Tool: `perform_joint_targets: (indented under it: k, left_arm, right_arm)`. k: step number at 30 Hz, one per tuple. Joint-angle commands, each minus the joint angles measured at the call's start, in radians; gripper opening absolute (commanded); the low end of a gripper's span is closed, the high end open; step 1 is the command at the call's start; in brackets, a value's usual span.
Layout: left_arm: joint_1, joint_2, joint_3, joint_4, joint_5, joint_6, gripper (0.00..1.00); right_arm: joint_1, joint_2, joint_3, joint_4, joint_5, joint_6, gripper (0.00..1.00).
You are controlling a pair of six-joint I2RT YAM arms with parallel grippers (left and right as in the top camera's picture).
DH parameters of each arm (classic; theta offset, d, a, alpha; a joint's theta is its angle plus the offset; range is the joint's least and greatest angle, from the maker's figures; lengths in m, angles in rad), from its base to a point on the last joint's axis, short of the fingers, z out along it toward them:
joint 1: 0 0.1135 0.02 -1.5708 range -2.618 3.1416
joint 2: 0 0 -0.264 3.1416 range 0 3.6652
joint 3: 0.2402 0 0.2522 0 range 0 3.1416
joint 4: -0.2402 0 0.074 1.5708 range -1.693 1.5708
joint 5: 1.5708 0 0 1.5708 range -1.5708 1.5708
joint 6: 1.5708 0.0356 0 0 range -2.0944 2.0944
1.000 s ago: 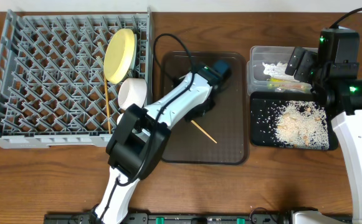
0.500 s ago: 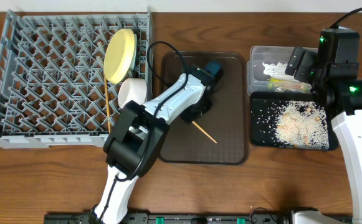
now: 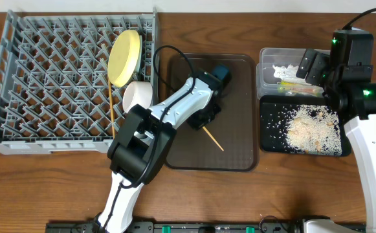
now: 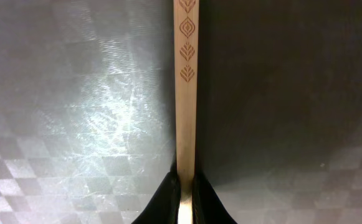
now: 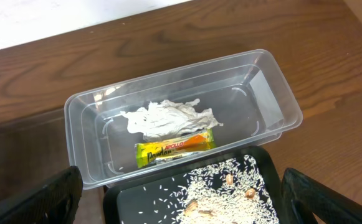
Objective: Sort waste into correct bins and load items into the dishwasher
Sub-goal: 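Return the left gripper to the remaining chopstick and grasp it, then lift the second chopstick and carry it left to the dish rack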
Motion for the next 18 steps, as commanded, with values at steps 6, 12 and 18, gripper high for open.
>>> perform_joint_targets:
  k: [6,12,18]
  left_arm:
    - [0.001,-0.026,0.006,0.048,0.033,0.204,0.07]
    - [0.001,-0.133,0.059,0.047,0.037,0.557,0.07]
    - [0.035,-0.324,0.059,0.003,-0.053,0.845,0.07]
  right_arm:
    - [-0.009,-0.005,0.001,-0.002,0.017,0.011,0.99]
    - [-0.009,-0.005,0.001,-0.002,0.018,0.011,0.99]
    - [-0.009,-0.005,0.001,-0.002,0.017,0.011,0.99]
